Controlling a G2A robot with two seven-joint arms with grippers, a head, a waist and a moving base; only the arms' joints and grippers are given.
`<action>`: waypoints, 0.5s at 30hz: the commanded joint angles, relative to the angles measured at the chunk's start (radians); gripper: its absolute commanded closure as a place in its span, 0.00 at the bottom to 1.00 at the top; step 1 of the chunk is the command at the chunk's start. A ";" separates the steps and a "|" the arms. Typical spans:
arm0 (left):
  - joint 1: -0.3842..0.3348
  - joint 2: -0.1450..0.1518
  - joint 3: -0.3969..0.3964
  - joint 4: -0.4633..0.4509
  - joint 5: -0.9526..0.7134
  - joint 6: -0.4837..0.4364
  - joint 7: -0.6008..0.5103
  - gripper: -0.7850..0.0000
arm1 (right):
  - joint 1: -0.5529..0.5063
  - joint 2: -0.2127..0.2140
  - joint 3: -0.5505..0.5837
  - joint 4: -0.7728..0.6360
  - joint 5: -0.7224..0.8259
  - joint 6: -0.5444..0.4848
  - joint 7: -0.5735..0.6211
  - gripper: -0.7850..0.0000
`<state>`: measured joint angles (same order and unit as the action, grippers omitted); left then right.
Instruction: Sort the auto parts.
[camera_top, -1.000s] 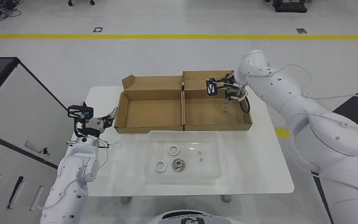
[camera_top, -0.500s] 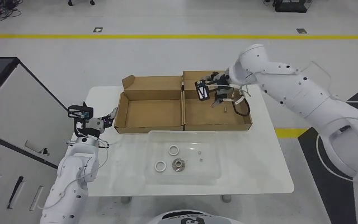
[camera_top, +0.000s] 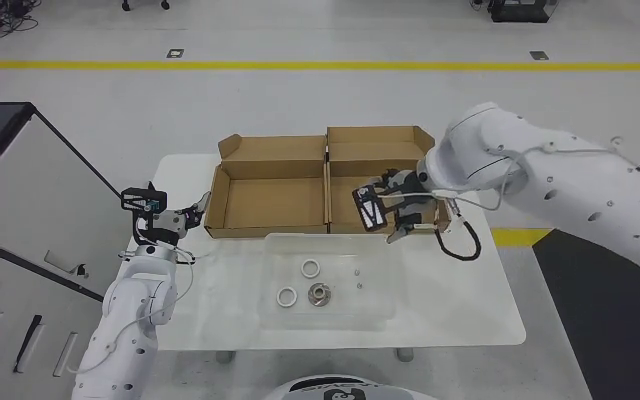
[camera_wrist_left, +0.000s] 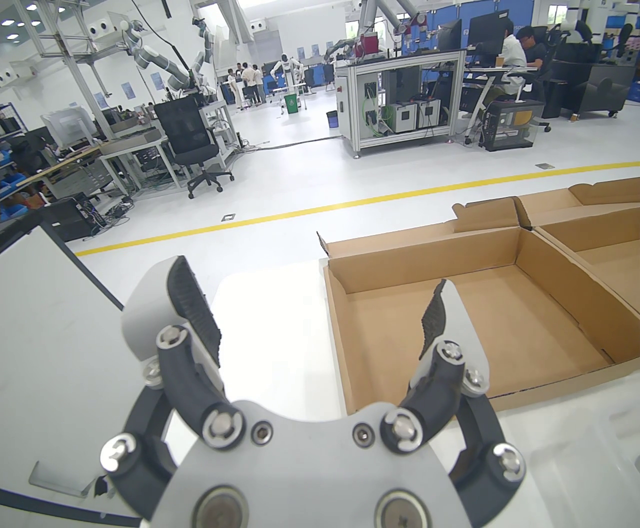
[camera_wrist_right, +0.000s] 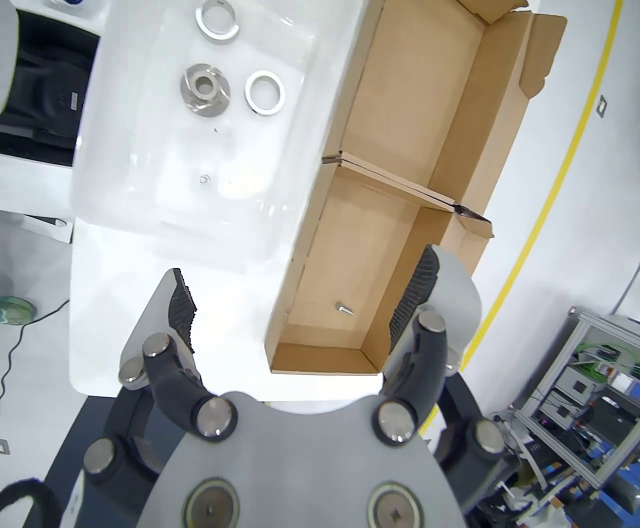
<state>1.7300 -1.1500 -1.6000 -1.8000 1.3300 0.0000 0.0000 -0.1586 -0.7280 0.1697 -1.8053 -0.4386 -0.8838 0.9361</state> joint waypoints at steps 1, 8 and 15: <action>0.000 0.000 0.000 0.000 0.000 0.000 0.000 0.00 | -0.009 0.019 0.000 -0.058 0.032 0.041 0.041 0.00; 0.000 0.000 0.000 0.000 0.000 0.000 0.000 0.00 | -0.015 0.031 0.002 -0.092 0.067 0.060 0.060 0.00; 0.000 0.000 0.000 0.000 0.000 0.000 0.000 0.00 | -0.015 0.031 0.002 -0.092 0.067 0.060 0.060 0.00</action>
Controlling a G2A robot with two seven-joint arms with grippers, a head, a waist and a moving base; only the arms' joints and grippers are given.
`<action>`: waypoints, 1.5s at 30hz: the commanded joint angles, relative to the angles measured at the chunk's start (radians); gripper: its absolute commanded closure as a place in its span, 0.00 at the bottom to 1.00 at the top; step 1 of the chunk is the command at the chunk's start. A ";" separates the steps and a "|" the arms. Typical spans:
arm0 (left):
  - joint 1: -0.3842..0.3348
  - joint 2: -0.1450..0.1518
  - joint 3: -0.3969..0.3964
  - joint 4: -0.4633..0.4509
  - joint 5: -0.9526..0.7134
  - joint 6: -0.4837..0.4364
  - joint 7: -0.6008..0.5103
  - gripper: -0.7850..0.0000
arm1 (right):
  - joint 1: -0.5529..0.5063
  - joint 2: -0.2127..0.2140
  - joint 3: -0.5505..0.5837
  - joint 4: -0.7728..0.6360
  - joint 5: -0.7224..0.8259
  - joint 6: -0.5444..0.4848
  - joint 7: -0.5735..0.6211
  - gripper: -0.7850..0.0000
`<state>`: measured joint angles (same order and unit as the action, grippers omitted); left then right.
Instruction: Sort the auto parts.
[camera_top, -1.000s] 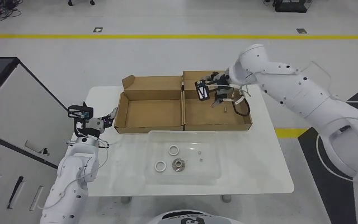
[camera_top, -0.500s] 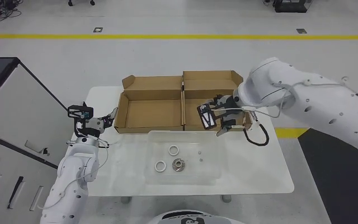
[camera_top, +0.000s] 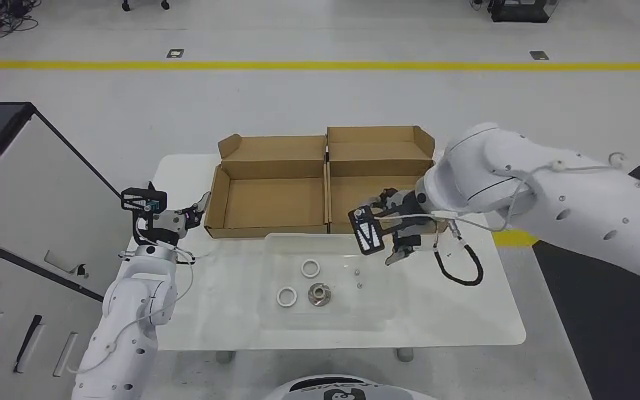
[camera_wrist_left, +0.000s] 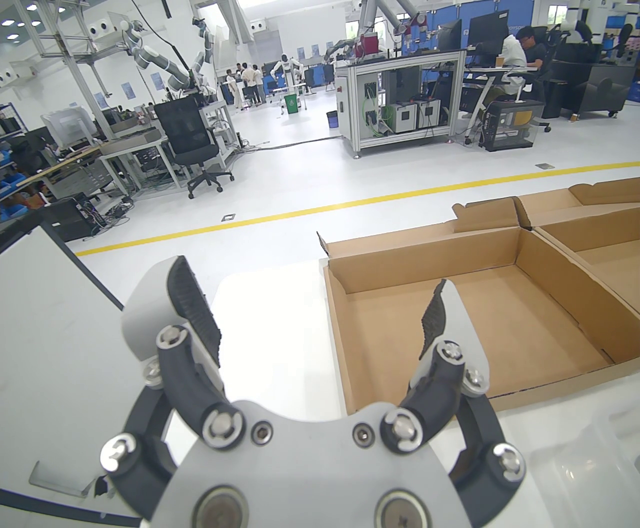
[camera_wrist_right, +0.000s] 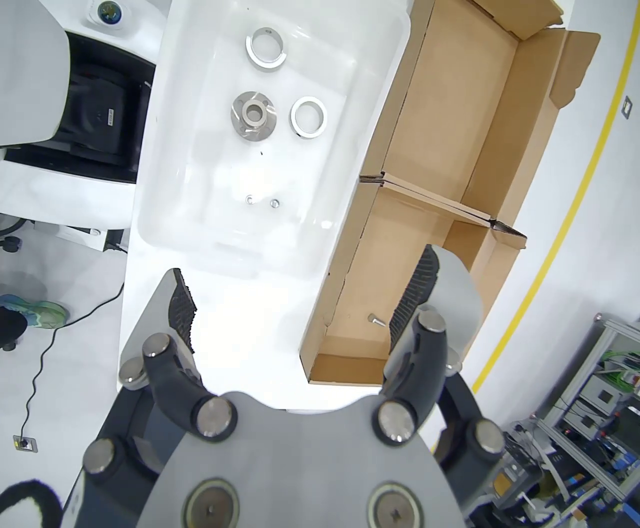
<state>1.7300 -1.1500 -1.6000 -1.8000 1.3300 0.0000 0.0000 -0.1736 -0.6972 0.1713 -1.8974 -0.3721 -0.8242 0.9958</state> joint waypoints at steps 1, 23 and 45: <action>0.000 0.000 0.000 0.000 0.000 0.000 0.000 0.00 | 0.000 0.000 0.000 0.000 0.000 0.000 0.000 0.00; 0.000 0.000 0.000 0.000 0.000 0.000 0.000 0.00 | -0.139 -0.216 -0.001 0.006 0.152 0.593 0.410 0.00; 0.000 0.000 0.000 0.000 0.000 0.000 0.000 0.00 | -0.324 -0.328 -0.001 0.120 -0.040 0.567 0.502 0.51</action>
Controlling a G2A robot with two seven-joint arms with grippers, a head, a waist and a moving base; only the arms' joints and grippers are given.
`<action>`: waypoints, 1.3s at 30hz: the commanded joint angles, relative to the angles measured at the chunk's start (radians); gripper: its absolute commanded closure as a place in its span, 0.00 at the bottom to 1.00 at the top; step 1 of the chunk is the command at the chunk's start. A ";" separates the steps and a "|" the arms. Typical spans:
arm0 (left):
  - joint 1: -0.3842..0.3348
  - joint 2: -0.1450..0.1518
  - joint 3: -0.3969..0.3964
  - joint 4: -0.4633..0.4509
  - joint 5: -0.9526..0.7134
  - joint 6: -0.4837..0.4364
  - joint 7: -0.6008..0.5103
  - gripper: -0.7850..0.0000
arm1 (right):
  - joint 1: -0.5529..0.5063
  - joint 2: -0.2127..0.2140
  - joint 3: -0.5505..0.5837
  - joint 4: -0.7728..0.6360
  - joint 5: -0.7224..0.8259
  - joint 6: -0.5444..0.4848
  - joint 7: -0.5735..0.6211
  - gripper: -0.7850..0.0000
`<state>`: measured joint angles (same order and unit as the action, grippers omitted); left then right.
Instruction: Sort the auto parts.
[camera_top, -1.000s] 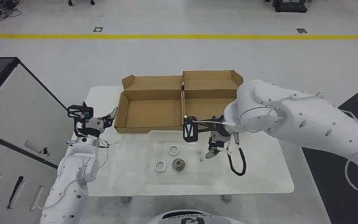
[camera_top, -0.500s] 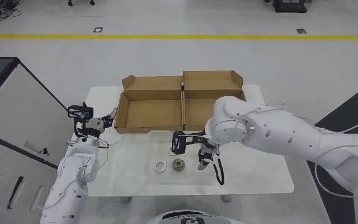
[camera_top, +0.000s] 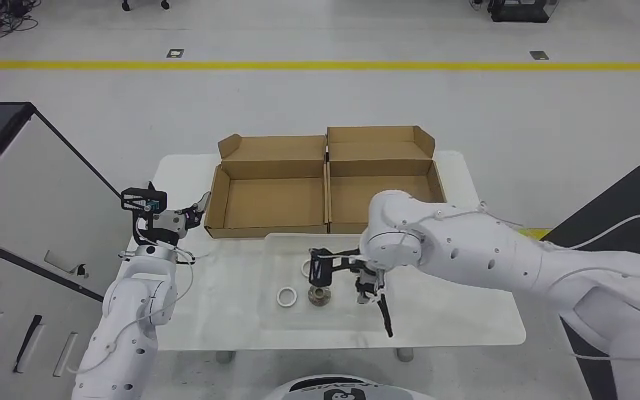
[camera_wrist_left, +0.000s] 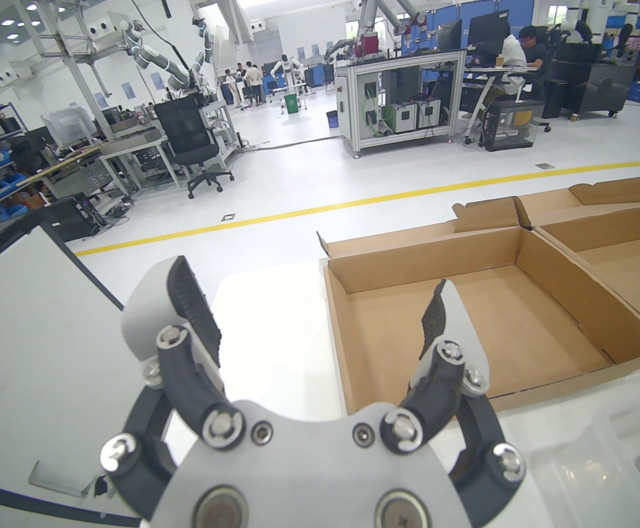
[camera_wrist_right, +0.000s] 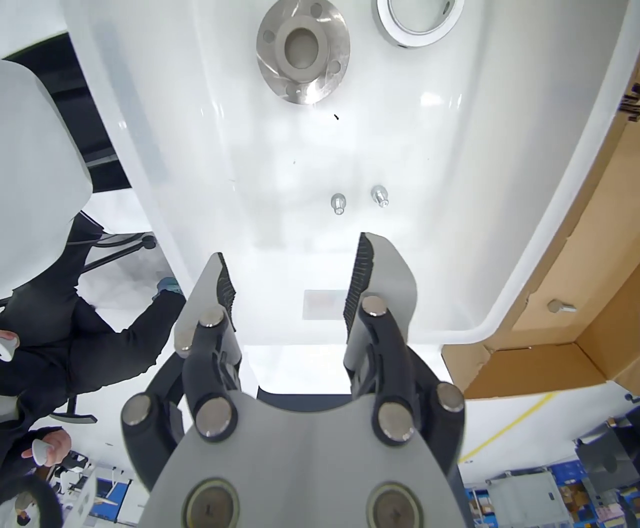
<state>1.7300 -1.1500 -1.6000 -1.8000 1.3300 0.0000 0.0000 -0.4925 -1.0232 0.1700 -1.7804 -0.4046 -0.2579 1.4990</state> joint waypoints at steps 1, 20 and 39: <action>0.000 0.000 0.000 0.000 0.000 0.000 0.000 0.00 | -0.011 -0.005 0.000 0.008 -0.017 -0.001 0.000 0.51; 0.000 0.000 0.000 0.000 0.000 0.000 0.000 0.00 | -0.102 -0.084 0.000 0.136 -0.124 -0.025 0.010 0.53; 0.000 0.000 0.000 0.000 0.000 0.000 0.000 0.00 | -0.128 -0.112 0.014 0.189 -0.176 -0.017 -0.006 0.56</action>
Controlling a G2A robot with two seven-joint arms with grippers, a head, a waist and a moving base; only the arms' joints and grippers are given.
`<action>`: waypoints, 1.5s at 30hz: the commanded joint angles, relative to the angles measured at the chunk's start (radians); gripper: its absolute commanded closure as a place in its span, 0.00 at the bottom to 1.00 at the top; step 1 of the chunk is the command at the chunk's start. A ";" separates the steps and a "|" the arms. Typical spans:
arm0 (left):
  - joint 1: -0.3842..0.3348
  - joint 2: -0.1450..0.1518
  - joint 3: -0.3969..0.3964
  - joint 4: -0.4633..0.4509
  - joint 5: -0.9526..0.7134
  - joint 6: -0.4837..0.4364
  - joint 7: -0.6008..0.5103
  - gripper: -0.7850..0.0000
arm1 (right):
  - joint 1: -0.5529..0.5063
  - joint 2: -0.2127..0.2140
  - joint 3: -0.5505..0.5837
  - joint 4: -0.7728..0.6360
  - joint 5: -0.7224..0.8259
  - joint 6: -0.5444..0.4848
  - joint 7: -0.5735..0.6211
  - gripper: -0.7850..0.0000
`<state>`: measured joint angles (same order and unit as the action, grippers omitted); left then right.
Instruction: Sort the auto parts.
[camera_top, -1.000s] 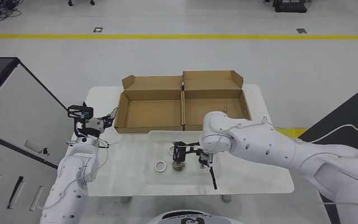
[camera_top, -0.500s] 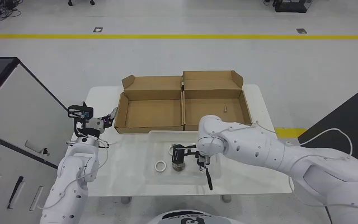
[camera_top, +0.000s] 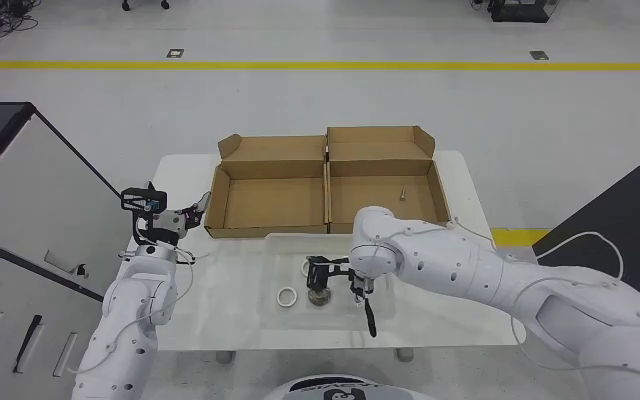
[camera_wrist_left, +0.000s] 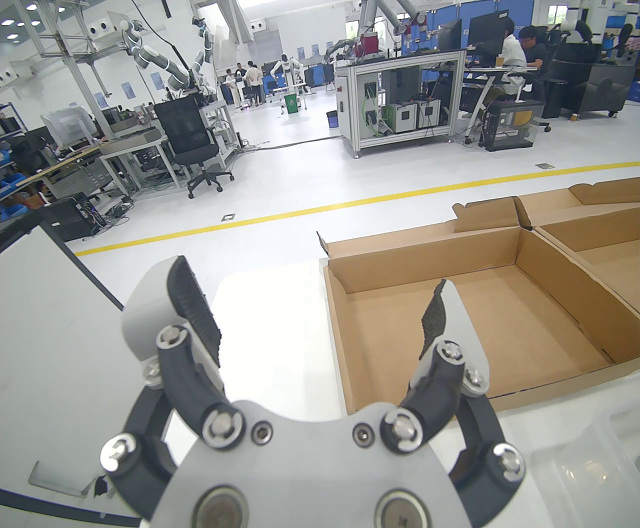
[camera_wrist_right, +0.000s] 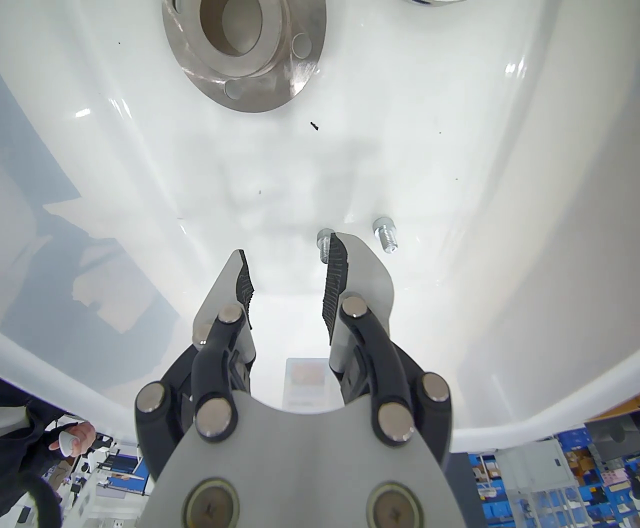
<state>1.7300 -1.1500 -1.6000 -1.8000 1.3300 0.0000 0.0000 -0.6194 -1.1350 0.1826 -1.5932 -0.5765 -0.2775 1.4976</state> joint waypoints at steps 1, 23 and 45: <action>0.000 0.000 0.000 0.000 0.000 0.000 0.000 0.00 | -0.004 0.000 0.004 0.003 -0.008 0.003 -0.009 0.56; 0.000 0.000 0.000 0.000 0.000 0.000 0.000 0.00 | -0.043 -0.002 0.042 0.025 -0.049 0.000 -0.018 0.60; 0.000 0.000 0.000 0.000 0.000 0.000 0.000 0.00 | -0.070 -0.007 0.071 0.025 -0.064 -0.013 -0.003 0.71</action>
<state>1.7300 -1.1500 -1.6000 -1.8000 1.3300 0.0000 0.0000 -0.6890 -1.1409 0.2537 -1.5699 -0.6403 -0.2896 1.4940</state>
